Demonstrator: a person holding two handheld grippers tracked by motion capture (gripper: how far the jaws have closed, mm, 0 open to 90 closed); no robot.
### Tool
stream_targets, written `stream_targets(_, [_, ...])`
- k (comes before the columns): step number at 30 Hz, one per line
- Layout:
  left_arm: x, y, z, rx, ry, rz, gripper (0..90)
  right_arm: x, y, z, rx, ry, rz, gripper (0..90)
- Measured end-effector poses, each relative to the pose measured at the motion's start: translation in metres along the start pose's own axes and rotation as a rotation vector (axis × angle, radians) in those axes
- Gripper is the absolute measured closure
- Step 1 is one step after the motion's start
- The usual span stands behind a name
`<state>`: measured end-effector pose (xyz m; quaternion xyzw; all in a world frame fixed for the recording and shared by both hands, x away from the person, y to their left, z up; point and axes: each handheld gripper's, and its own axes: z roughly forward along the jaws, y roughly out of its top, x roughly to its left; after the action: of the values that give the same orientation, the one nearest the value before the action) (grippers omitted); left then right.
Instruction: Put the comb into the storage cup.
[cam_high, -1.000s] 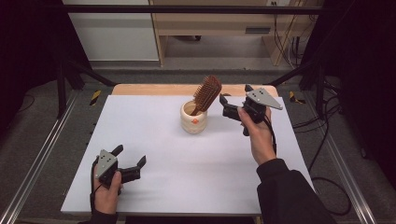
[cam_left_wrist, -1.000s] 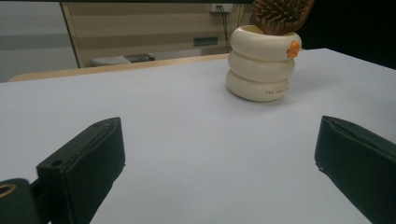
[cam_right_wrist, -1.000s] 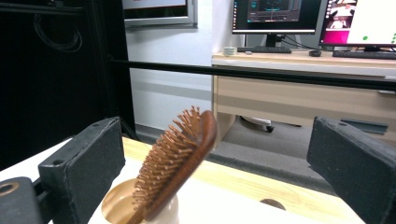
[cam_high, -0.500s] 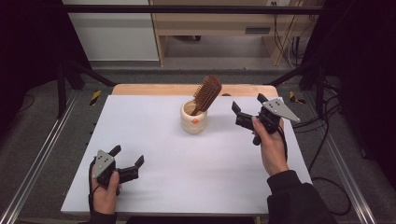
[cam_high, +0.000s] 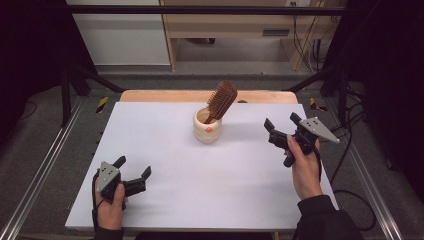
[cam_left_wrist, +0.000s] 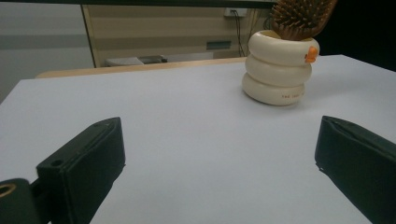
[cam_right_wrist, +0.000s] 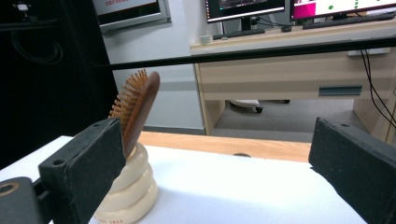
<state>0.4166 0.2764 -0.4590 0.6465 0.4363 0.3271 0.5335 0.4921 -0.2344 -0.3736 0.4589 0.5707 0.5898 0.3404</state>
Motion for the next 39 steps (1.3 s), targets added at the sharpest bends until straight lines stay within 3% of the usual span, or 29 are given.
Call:
stream_targets(4, [0.0, 0.001, -0.002, -0.01, 0.017, 0.049, 1.7, -0.003, -0.003, -0.009, -0.008, -0.01, -0.004, 4.3])
stream_targets(8, [-0.003, 0.0, 0.0, -0.006, 0.001, 0.009, 1.9, -0.005, -0.005, -0.017, -0.002, -0.037, -0.046, 3.2])
stream_targets(15, [-0.005, -0.002, 0.002, 0.005, -0.008, 0.009, 2.3, -0.012, -0.019, -0.025, 0.052, -0.023, -0.059, 3.4])
stream_targets(20, [0.0, -0.002, -0.002, -0.004, -0.004, 0.007, 2.5, -0.018, -0.026, -0.034, 0.042, -0.03, -0.048, 4.6])
stream_targets(26, [0.006, -0.001, -0.007, -0.008, -0.024, 0.017, 2.8, -0.024, -0.032, -0.045, 0.03, -0.003, -0.078, 6.3])
stream_targets(34, [0.019, -0.003, -0.015, -0.031, -0.031, 0.023, 2.5, -0.029, -0.044, -0.054, 0.055, -0.011, -0.09, 4.3])
stream_targets(39, [0.026, -0.003, -0.023, -0.049, -0.024, 0.015, 2.5, -0.029, -0.05, -0.062, 0.07, 0.011, -0.102, 3.3])
